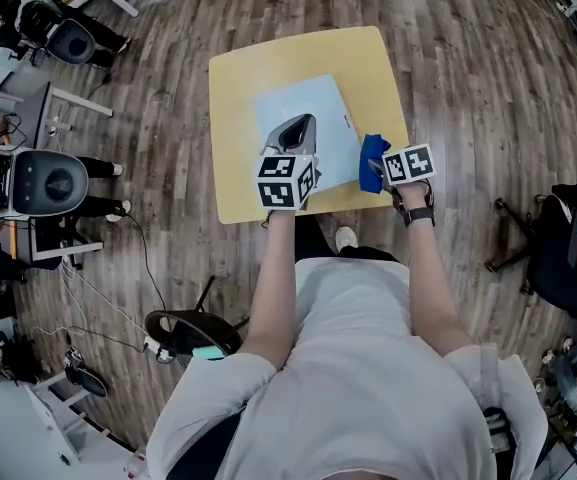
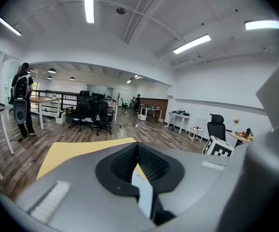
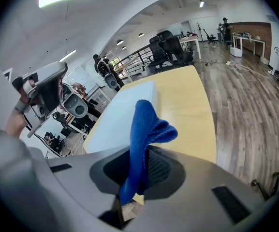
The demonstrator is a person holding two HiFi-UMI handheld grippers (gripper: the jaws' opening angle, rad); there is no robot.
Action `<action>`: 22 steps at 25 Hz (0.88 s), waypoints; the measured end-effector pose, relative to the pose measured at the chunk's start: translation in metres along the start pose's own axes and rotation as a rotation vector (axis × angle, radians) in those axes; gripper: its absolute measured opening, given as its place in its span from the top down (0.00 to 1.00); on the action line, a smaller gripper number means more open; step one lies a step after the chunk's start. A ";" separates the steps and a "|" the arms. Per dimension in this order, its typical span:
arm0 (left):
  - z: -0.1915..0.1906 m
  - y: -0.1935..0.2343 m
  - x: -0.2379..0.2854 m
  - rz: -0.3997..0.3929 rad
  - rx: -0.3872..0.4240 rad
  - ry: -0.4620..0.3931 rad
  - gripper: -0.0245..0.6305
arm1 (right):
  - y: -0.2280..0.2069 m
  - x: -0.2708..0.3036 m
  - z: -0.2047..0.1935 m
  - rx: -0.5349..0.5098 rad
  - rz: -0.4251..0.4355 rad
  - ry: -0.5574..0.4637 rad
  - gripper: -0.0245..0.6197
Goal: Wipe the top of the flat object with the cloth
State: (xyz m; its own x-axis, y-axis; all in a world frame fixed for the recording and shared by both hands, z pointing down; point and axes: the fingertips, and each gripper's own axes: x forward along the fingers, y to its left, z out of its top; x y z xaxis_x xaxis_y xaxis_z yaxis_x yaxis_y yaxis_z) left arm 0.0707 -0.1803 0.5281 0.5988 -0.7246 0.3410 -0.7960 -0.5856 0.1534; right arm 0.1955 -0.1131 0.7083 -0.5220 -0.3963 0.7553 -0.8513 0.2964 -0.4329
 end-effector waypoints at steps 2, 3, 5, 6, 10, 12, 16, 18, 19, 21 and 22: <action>0.007 0.012 -0.008 0.026 0.004 -0.012 0.95 | 0.012 -0.002 0.022 -0.026 0.012 -0.040 0.87; 0.011 0.019 -0.013 0.042 0.004 -0.021 0.95 | 0.020 -0.005 0.036 -0.047 0.017 -0.071 0.87; 0.021 0.031 -0.023 0.077 0.006 -0.045 0.95 | 0.037 -0.014 0.068 -0.105 0.019 -0.161 0.87; 0.027 0.036 -0.028 0.096 0.010 -0.060 0.95 | 0.046 -0.021 0.086 -0.139 0.020 -0.213 0.87; 0.055 0.058 -0.049 0.172 0.034 -0.125 0.95 | 0.092 -0.053 0.160 -0.275 0.042 -0.405 0.87; 0.070 0.065 -0.060 0.193 0.044 -0.152 0.95 | 0.115 -0.074 0.186 -0.321 0.054 -0.487 0.87; 0.104 0.067 -0.081 0.217 0.082 -0.220 0.95 | 0.153 -0.118 0.229 -0.404 0.034 -0.657 0.87; 0.122 0.067 -0.091 0.225 0.110 -0.256 0.95 | 0.170 -0.138 0.245 -0.441 0.015 -0.733 0.87; 0.129 0.066 -0.096 0.229 0.123 -0.272 0.95 | 0.178 -0.147 0.251 -0.456 0.010 -0.767 0.87; 0.143 0.065 -0.104 0.241 0.149 -0.300 0.95 | 0.194 -0.162 0.258 -0.493 0.001 -0.819 0.87; 0.148 0.063 -0.107 0.249 0.166 -0.313 0.95 | 0.201 -0.168 0.259 -0.519 -0.003 -0.837 0.87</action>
State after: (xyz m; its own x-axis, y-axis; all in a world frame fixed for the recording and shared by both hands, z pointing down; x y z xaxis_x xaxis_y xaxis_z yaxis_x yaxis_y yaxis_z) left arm -0.0303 -0.1939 0.3637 0.4085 -0.9115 0.0475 -0.9099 -0.4108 -0.0580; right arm 0.0982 -0.2118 0.3670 -0.5586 -0.8259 0.0771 -0.8287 0.5595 -0.0105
